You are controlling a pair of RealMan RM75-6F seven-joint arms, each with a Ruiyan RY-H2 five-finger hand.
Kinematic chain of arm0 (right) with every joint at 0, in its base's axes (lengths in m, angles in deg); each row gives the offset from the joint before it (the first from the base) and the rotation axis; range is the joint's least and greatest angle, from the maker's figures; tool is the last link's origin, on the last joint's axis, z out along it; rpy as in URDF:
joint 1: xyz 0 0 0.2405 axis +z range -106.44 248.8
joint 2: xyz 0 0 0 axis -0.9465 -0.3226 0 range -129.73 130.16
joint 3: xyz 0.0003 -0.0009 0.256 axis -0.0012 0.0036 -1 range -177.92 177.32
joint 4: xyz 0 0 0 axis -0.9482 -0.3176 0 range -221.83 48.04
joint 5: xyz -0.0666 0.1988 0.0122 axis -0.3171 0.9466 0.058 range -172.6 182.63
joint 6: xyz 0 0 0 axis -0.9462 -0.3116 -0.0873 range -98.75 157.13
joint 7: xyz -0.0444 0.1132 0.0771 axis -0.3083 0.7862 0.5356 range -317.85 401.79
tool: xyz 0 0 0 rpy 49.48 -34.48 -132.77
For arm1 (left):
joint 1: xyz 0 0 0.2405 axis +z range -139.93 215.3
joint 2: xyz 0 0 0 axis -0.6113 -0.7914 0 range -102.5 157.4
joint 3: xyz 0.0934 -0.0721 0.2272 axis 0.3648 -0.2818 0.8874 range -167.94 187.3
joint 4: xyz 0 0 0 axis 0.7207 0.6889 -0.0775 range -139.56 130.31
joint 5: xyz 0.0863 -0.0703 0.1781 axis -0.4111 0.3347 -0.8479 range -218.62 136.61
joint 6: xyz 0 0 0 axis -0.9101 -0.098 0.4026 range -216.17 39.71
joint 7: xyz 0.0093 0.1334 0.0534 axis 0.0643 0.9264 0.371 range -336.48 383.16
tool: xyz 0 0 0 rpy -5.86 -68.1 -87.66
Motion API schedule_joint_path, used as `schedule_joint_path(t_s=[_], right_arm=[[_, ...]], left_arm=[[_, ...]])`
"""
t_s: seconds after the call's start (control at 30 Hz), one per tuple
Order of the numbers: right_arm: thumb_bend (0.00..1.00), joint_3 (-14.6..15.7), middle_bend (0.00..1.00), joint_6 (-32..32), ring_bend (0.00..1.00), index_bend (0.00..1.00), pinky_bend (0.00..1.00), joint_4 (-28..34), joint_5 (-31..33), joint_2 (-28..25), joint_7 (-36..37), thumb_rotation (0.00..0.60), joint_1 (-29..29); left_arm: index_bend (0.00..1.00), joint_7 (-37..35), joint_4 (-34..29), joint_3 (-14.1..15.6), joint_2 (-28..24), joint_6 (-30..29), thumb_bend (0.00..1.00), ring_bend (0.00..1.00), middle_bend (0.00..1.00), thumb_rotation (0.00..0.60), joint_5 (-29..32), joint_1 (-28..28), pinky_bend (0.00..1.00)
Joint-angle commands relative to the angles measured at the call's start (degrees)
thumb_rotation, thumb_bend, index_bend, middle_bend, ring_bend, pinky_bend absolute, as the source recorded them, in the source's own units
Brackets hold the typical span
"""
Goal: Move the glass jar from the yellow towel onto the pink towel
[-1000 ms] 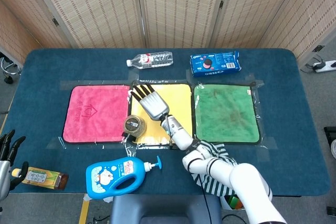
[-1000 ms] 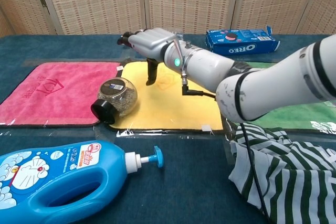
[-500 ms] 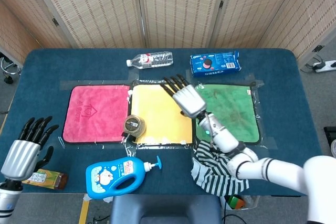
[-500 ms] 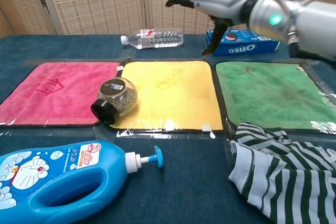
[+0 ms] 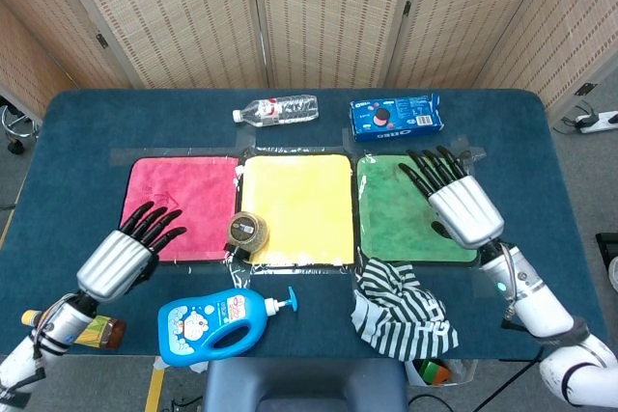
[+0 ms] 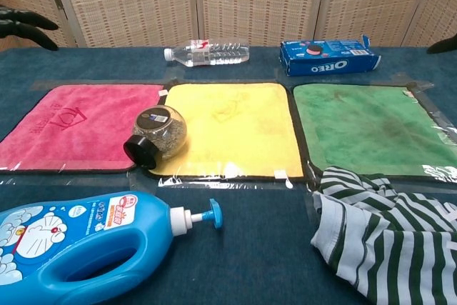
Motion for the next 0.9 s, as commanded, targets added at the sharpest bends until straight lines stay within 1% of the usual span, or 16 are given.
schedule_joint_path(t_s=[0.03, 0.17, 0.3, 0.4, 0.5, 0.6, 0.7, 0.83, 0.9], right_arm=[[0.16, 1.2, 0.0, -2.5, 0.0, 0.0, 0.0, 1.1, -2.1, -1.5, 1.2, 0.6, -2.4], [0.16, 2.3, 0.0, -4.3, 0.0, 0.0, 0.0, 1.3, -4.1, -2.5, 1.9, 0.6, -4.7], [0.16, 2.5, 0.0, -5.7, 0.0, 0.0, 0.0, 1.1, -4.9, -2.9, 2.5, 0.6, -6.4], [0.16, 2.4, 0.0, -6.1, 0.0, 0.0, 0.0, 0.9, -4.9, -3.1, 3.0, 0.6, -7.3], [0.16, 2.3, 0.0, -6.1, 0.0, 0.0, 0.0, 0.6, -5.0, -3.1, 3.2, 0.6, -7.8], [0.16, 2.1, 0.0, -6.4, 0.0, 0.0, 0.0, 0.3, -5.3, -3.0, 3.6, 0.6, -8.4], [0.16, 1.9, 0.0, -6.5, 0.0, 0.0, 0.0, -0.1, -5.5, -2.9, 4.1, 0.6, -9.0], [0.16, 1.7, 0.0, -6.4, 0.0, 0.0, 0.0, -0.9, -5.5, -2.7, 5.1, 0.6, -9.5], [0.16, 1.6, 0.0, -6.4, 0.0, 0.0, 0.0, -1.3, -5.6, -2.6, 5.5, 0.6, -9.7]], left_arm=[[0.19, -1.7, 1.2, -0.1, 1.3, 3.3, 0.81, 0.1, 0.09, 0.6, -2.2, -4.3, 0.03], [0.19, -2.5, 2.4, 0.3, 2.6, 6.2, 0.82, 0.1, 0.09, 0.6, -3.7, -7.9, 0.03], [0.19, -2.0, 2.6, 0.8, 3.8, 9.7, 0.82, 0.1, 0.09, 0.6, -4.8, -11.4, 0.03], [0.19, 0.1, 2.2, 0.9, 4.8, 13.2, 0.82, 0.1, 0.09, 0.6, -5.0, -14.4, 0.02], [0.16, 3.6, 1.2, 0.6, 5.1, 17.2, 0.82, 0.08, 0.09, 0.6, -4.0, -16.7, 0.0], [0.12, 7.6, -0.4, -0.2, 5.6, 21.9, 0.82, 0.04, 0.08, 0.6, -1.6, -18.8, 0.0], [0.1, 11.1, -1.6, -1.4, 6.5, 26.8, 0.82, 0.02, 0.06, 0.6, 2.6, -21.0, 0.0], [0.1, 15.5, -1.1, -2.5, 8.5, 31.4, 0.83, 0.02, 0.06, 0.6, 7.9, -23.0, 0.0], [0.11, 18.0, -0.6, -3.0, 9.7, 33.2, 0.83, 0.02, 0.06, 0.6, 10.7, -23.7, 0.0]])
